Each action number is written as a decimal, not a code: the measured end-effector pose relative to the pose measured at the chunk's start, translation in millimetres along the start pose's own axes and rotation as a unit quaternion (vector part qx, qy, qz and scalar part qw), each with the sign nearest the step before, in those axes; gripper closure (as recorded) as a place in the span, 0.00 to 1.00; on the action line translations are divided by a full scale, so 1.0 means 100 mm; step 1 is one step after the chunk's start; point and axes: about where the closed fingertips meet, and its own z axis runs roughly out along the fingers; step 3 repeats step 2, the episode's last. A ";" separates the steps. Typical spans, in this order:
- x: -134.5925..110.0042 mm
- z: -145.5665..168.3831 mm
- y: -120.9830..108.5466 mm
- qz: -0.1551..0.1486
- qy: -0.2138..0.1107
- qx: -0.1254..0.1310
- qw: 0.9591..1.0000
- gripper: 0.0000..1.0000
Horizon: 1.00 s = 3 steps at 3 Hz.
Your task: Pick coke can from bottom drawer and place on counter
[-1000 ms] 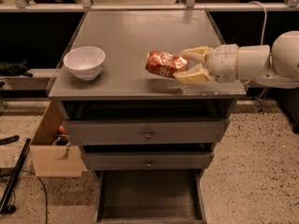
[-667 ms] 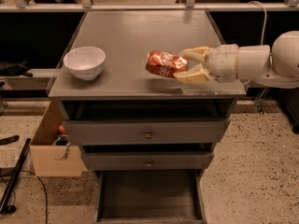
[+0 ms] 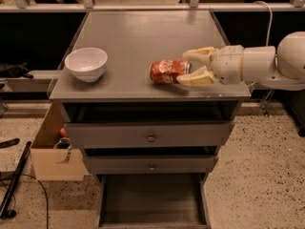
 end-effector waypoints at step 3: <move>0.00 0.00 0.00 0.000 0.000 0.000 1.000 0.00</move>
Offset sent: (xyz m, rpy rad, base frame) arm 0.0000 0.0000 0.0000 0.0000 0.0000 0.0000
